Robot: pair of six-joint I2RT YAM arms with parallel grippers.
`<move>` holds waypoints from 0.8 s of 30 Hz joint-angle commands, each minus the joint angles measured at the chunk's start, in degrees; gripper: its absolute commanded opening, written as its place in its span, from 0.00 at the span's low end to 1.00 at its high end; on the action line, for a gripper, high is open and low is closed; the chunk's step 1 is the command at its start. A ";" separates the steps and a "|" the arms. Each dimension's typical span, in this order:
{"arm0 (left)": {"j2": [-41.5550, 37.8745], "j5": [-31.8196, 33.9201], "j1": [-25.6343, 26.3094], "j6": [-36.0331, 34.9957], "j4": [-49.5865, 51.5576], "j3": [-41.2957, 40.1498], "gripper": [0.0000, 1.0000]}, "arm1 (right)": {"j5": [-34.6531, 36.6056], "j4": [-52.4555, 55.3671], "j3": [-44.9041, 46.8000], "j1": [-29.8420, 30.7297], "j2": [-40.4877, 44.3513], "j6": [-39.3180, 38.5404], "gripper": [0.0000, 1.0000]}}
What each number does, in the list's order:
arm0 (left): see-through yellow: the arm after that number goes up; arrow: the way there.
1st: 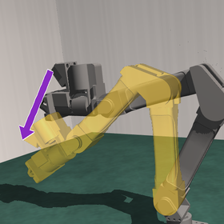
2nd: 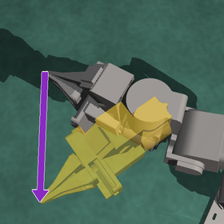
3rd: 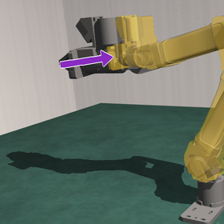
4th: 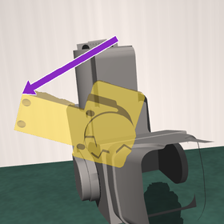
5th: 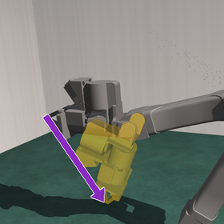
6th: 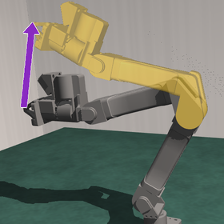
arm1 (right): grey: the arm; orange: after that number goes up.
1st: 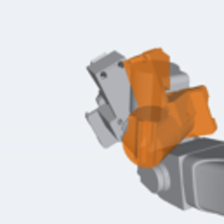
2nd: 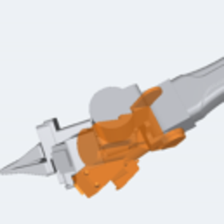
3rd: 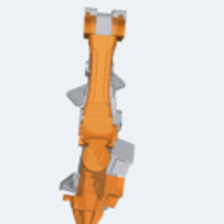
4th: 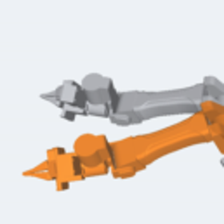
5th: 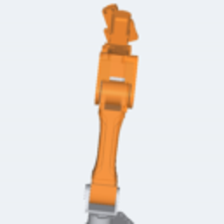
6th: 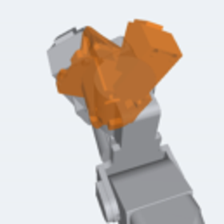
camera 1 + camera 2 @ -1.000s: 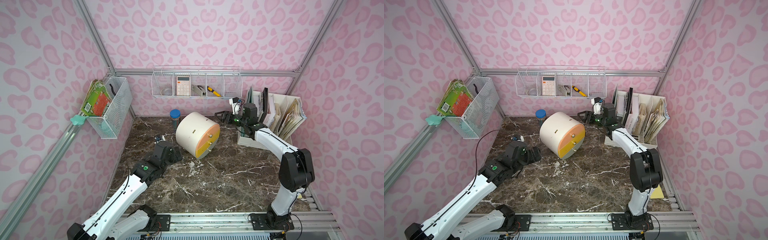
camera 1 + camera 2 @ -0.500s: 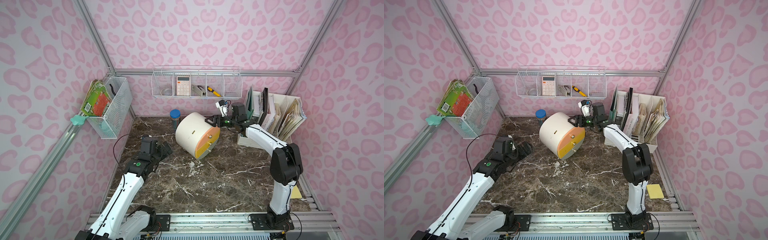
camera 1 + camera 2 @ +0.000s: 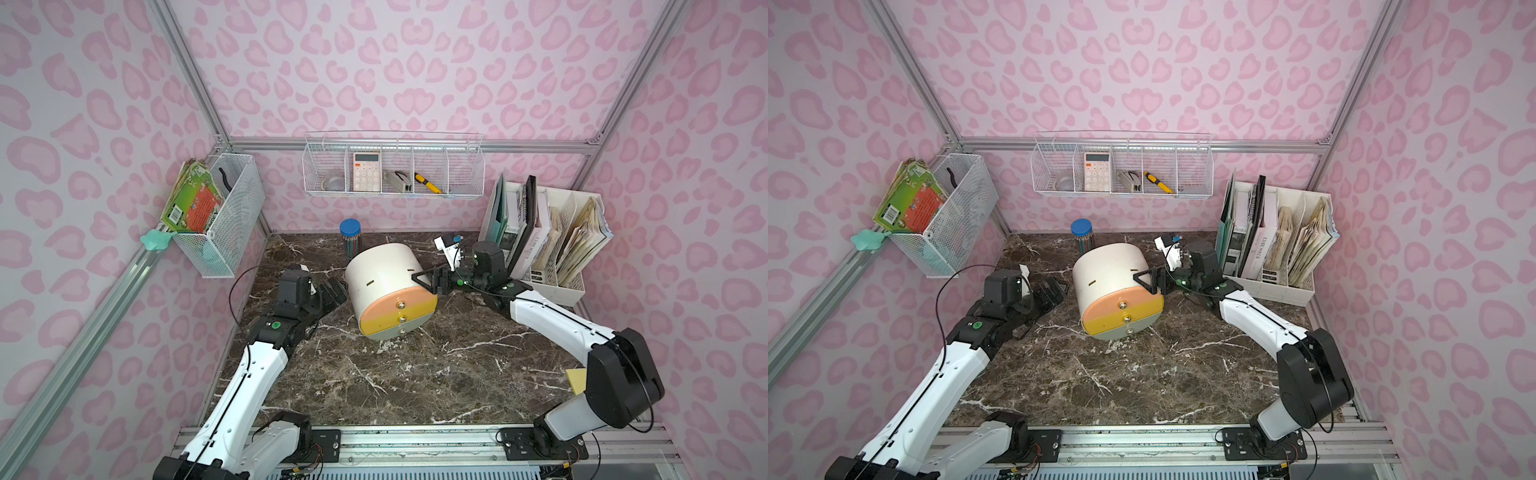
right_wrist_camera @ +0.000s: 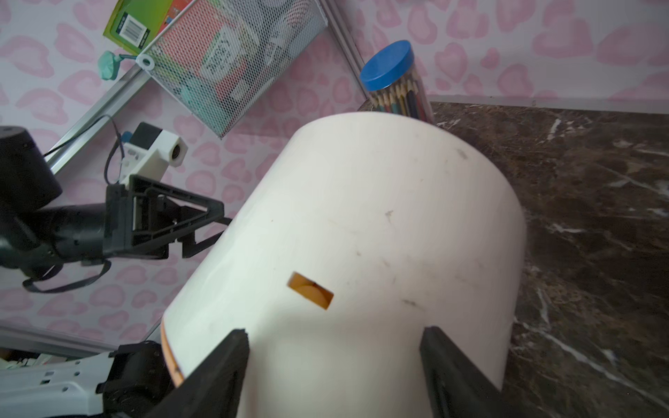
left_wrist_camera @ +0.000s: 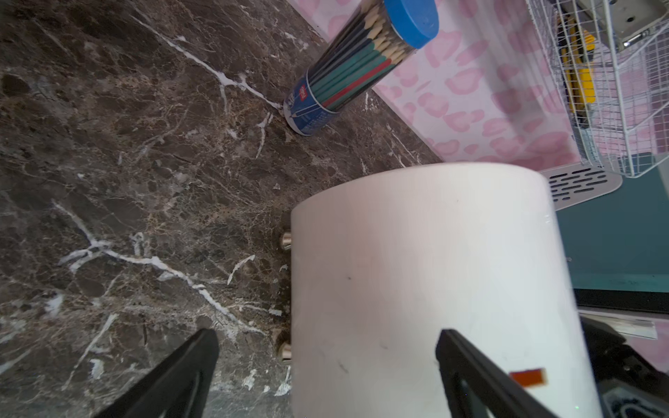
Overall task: Put the bluetooth earphones in the drawer according to color
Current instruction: Adjust the storage box at the center of the board.
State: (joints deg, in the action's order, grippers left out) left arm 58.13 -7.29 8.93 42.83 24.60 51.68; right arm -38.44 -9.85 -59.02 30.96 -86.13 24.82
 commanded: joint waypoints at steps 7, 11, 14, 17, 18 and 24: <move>5.77 -11.60 -0.75 -1.30 -4.60 4.02 0.99 | 8.84 1.40 8.86 -2.76 9.03 3.66 0.77; 10.83 -19.12 -0.75 -0.94 -3.12 7.47 0.98 | 9.19 -6.09 13.60 -8.88 10.45 8.38 0.76; 14.30 -23.03 -0.75 -1.12 -3.71 8.03 0.95 | 9.67 -6.49 13.67 -11.05 9.14 8.63 0.74; 16.59 -25.26 -0.24 -0.95 -5.51 7.54 0.94 | 10.05 -6.87 13.53 -11.54 7.02 8.05 0.74; 17.15 -25.42 0.09 -0.91 -5.69 7.50 0.94 | 10.09 -7.19 13.66 -11.54 6.30 7.97 0.74; 19.60 -25.06 3.51 -1.74 -6.30 8.07 0.94 | 8.65 -7.60 14.01 -11.53 3.19 7.73 0.73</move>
State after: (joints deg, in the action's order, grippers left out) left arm 76.71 -29.85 11.25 41.98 13.91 59.66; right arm -29.23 -15.33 -45.28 19.44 -82.35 32.73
